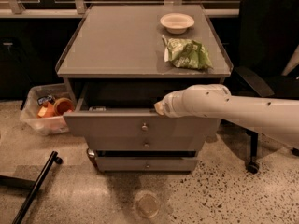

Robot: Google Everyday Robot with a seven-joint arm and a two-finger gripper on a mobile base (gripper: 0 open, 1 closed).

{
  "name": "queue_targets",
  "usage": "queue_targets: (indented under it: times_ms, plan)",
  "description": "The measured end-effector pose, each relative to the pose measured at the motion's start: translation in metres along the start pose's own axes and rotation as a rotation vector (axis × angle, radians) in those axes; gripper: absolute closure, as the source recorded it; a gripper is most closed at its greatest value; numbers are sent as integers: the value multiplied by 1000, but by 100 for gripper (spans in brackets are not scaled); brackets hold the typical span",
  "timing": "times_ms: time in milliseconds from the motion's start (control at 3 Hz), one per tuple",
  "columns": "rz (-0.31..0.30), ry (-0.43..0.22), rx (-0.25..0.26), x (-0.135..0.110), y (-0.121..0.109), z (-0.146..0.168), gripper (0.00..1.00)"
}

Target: Open top drawer

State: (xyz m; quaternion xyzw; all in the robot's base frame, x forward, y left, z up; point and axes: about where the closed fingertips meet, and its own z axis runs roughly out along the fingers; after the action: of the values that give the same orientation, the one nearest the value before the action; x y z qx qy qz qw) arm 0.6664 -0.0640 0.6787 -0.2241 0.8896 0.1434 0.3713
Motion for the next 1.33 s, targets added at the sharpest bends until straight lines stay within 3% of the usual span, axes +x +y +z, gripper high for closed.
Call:
queue_targets:
  times_ms: [333,667,1000,1333]
  plan:
    - [-69,63,-13,14,4,-4,100]
    - [-69,64,-13,10,3,-6,100]
    - [-142,95,-54,11,7,-16,81]
    - [-303,187,-114,27,15,-24,58]
